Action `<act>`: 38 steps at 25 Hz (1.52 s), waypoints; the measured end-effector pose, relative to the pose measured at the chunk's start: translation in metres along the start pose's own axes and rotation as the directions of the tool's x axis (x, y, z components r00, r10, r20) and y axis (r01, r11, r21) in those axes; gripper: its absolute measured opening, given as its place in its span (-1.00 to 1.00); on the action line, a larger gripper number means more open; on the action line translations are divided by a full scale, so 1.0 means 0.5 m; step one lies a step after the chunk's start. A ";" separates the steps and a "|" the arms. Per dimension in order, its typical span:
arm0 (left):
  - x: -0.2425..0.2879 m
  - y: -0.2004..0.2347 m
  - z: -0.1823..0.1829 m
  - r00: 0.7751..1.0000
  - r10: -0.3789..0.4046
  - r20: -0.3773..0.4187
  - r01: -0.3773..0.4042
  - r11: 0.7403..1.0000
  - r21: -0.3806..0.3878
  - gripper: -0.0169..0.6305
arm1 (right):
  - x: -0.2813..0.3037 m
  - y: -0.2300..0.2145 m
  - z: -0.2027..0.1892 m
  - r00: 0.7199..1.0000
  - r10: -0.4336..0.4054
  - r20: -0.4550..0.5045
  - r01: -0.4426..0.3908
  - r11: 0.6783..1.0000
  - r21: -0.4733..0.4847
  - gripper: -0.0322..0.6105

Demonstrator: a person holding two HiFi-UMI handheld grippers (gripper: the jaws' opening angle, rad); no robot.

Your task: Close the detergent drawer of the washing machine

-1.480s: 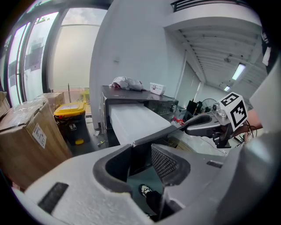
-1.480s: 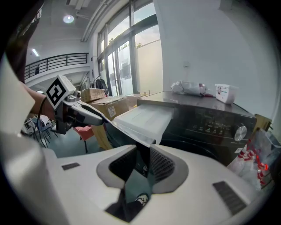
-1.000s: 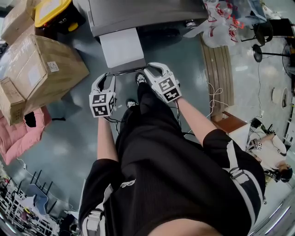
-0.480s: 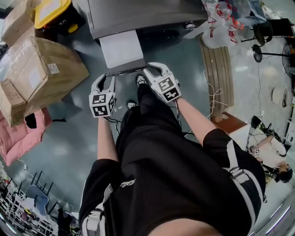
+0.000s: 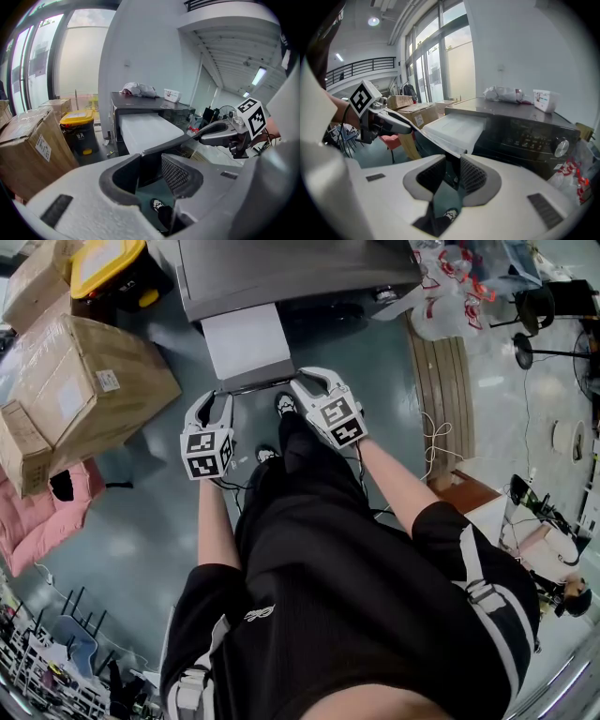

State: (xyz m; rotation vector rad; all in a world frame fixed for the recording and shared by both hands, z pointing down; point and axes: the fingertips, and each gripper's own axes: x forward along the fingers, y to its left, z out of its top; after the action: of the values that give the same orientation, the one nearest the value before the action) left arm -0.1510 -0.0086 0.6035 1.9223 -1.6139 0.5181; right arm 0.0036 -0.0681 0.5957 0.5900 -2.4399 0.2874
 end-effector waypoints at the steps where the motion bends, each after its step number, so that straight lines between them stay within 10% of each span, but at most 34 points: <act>1: 0.001 0.001 0.000 1.000 0.000 0.000 0.000 1.000 0.000 -0.50 | 0.001 0.000 0.001 1.000 0.000 -0.001 0.000 1.000 -0.001 -0.59; 38: 0.025 0.024 0.029 1.000 0.004 0.005 -0.004 1.000 -0.007 -0.50 | 0.027 -0.025 0.026 1.000 0.008 -0.011 -0.008 1.000 -0.011 -0.59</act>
State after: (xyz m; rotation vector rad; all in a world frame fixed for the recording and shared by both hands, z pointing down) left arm -0.1611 -0.0286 0.6023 1.9171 -1.6207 0.5090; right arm -0.0066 -0.0880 0.5945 0.5724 -2.4327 0.2798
